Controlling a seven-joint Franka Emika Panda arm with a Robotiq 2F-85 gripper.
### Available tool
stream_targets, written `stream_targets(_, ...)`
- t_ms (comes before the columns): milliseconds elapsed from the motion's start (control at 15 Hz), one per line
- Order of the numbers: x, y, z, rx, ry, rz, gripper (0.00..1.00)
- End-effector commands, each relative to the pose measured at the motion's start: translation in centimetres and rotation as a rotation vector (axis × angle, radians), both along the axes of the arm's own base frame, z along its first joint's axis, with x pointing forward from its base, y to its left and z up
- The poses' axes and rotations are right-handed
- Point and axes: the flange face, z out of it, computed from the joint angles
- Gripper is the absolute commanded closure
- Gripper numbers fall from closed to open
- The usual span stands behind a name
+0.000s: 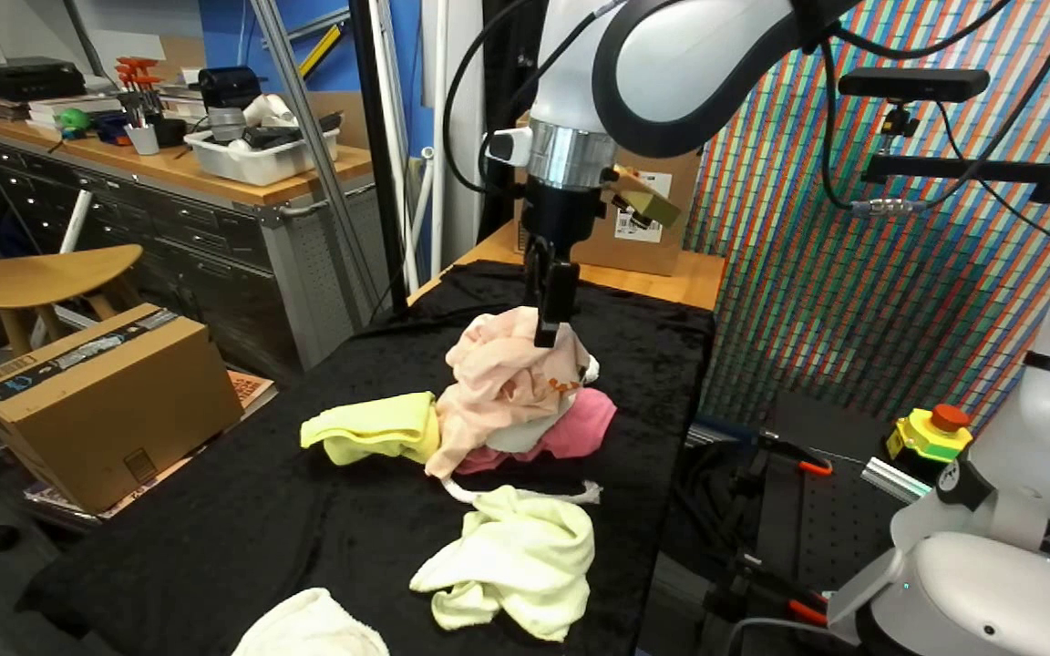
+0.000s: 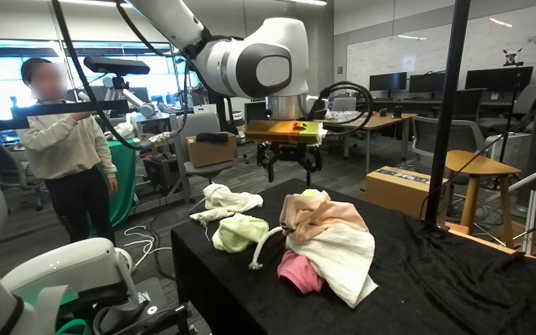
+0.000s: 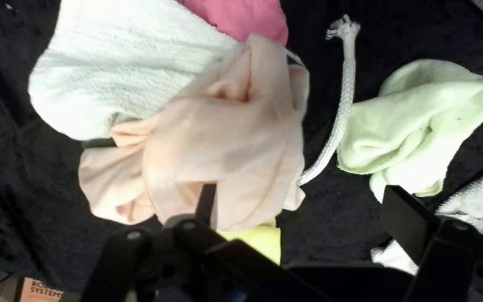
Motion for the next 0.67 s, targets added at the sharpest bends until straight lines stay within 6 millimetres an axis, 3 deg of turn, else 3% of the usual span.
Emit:
stream_targets(0,1.9,5.0,0.5,-0.037,0.025,0.089,0.00)
stream_targets(333,4.6,12.3,-1.6,-0.072,0.021,0.204,0.00)
stream_targets(600,6.0,16.9,-3.2,-0.026,0.048,0.236,0.00)
